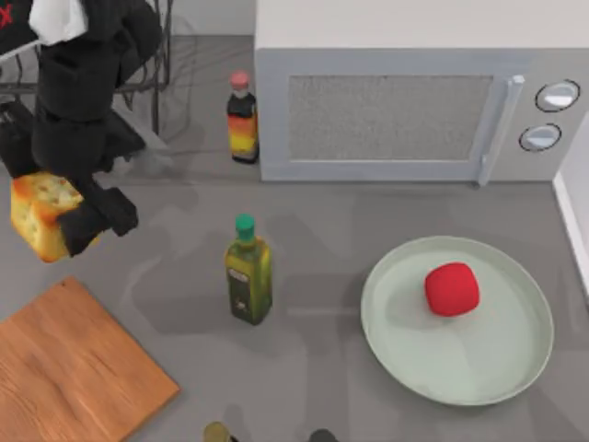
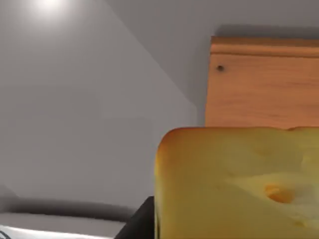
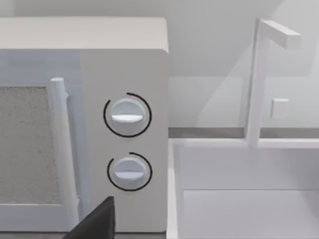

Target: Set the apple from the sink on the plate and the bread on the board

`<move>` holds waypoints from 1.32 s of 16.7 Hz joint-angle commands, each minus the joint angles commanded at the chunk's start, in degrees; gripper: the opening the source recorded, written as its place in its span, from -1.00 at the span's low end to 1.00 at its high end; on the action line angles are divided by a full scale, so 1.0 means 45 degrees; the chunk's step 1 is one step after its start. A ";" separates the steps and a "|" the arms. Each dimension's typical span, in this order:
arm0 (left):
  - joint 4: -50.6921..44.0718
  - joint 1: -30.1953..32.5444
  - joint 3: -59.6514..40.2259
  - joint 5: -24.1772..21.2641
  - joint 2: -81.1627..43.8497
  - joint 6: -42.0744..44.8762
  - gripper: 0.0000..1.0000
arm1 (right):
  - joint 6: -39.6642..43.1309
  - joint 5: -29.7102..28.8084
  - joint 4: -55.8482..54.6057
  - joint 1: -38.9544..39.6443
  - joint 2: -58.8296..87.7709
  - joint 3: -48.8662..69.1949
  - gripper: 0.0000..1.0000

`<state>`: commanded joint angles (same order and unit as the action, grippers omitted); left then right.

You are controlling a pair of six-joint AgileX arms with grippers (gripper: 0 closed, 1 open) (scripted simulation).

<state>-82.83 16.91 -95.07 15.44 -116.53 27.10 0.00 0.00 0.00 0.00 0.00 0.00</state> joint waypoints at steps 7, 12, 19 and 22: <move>0.1262 -0.0651 0.3037 -0.1130 0.2150 -0.9309 -1.00 | 0.0000 0.0000 0.0000 0.0000 0.0000 0.0000 1.00; 0.2592 -0.1230 0.5762 -0.2071 0.4297 -1.6537 -1.00 | 0.0000 0.0000 0.0000 0.0000 0.0000 0.0000 1.00; 0.4352 -0.1907 0.9011 -0.3133 0.7067 -2.4705 -1.00 | 0.0000 0.0000 0.0000 0.0000 0.0000 0.0000 1.00; 0.4831 -0.2082 0.9863 -0.3396 0.7815 -2.6603 -1.00 | 0.0000 0.0000 0.0000 0.0000 0.0000 0.0000 1.00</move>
<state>-61.09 7.54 -50.69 0.16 -81.37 -92.62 0.00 0.00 0.00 0.00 0.00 0.00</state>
